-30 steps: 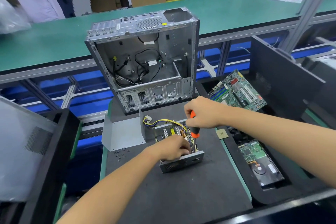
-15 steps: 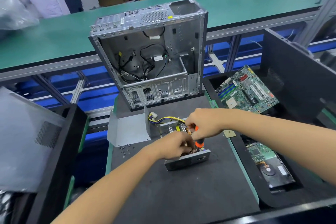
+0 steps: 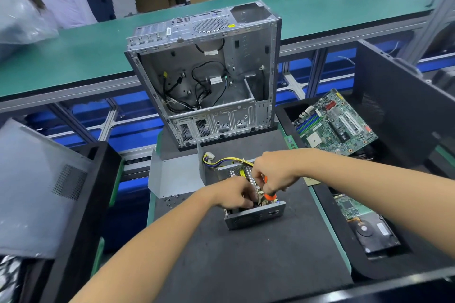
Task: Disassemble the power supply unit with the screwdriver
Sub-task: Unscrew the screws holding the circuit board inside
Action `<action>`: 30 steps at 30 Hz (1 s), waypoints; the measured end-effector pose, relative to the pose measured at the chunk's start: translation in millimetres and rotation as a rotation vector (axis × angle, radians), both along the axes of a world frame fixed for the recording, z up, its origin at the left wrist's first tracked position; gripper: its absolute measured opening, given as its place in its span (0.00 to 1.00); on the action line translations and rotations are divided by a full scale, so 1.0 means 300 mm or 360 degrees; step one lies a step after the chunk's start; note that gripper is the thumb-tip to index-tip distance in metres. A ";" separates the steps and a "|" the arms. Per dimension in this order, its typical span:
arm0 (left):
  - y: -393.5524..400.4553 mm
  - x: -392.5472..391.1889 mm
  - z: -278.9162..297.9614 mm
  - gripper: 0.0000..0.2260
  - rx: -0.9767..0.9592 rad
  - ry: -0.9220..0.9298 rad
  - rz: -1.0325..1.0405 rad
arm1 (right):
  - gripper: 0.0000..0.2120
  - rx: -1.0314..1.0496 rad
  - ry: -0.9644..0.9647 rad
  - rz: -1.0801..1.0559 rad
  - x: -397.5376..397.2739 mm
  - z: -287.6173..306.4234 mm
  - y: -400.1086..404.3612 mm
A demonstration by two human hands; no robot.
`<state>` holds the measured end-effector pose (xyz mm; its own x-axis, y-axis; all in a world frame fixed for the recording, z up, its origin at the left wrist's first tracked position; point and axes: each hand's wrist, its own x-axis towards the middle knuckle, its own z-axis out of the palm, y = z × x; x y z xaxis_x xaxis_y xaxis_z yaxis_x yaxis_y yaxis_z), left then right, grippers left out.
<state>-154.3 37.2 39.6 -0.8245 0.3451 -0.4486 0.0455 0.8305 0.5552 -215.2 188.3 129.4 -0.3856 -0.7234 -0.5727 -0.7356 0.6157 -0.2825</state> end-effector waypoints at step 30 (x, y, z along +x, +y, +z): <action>-0.052 -0.077 0.103 0.11 0.0259 0.0736 0.0589 | 0.10 0.0440 0.0032 -0.0156 -0.029 0.016 0.050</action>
<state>-177.3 21.4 70.5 -0.9993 0.0330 0.0187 0.0371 0.7433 0.6679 -224.0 203.3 134.3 -0.4592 -0.4995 -0.7346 -0.6724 0.7358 -0.0800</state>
